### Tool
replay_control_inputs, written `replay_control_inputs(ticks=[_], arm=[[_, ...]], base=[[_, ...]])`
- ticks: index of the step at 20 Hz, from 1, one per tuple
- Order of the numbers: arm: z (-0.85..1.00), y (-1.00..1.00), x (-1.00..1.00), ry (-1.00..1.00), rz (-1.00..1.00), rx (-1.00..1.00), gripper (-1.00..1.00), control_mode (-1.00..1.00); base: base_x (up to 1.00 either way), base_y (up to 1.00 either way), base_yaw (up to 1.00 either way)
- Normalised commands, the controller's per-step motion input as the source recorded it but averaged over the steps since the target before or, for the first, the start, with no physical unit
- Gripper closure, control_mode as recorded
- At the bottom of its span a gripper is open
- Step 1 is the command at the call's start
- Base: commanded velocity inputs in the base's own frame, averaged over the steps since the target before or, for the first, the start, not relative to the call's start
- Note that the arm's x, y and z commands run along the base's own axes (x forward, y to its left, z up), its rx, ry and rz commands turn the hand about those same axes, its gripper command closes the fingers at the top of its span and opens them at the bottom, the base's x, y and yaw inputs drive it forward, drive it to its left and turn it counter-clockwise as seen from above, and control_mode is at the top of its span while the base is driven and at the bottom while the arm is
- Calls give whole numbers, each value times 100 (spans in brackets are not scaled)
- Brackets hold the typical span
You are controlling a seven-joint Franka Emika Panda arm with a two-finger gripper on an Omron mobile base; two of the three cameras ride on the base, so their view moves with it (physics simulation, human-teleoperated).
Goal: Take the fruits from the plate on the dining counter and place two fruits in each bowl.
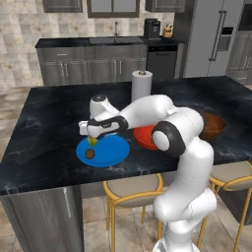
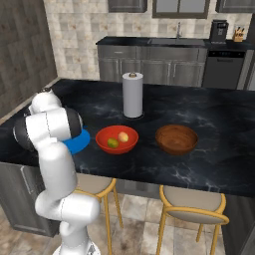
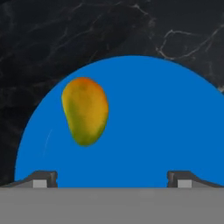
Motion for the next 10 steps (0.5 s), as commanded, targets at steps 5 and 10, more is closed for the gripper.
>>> replay_control_inputs(ticks=[5,10], arm=[[-60,38,50,0,0,0,-100,-100],[-19,32,33,-1,0,0,-100,-100]], base=[[0,0,0],[0,0,0]])
